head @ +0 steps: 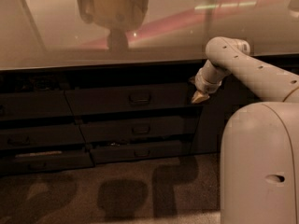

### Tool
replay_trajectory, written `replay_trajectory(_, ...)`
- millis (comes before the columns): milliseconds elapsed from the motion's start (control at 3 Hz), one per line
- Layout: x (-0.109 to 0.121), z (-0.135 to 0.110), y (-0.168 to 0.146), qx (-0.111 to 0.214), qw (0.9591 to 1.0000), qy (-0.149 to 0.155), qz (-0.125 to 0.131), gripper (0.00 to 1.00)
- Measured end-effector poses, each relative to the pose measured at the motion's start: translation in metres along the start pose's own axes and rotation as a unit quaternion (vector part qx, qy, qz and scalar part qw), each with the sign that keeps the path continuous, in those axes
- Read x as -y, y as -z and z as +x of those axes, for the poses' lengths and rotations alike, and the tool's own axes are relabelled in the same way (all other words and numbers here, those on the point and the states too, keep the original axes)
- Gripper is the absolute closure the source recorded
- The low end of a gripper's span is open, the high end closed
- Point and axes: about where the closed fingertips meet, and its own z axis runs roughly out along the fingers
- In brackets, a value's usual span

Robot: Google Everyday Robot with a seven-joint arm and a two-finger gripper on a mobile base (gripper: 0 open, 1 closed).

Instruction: Open top drawer

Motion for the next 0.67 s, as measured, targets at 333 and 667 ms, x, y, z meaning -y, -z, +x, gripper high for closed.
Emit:
replay_trajectory(333, 0.0, 0.0, 0.0, 0.0, 1.0, 0.0, 0.0, 0.88)
replay_trajectory(667, 0.0, 0.0, -0.0001, 0.0, 1.0, 0.0, 0.0, 1.0)
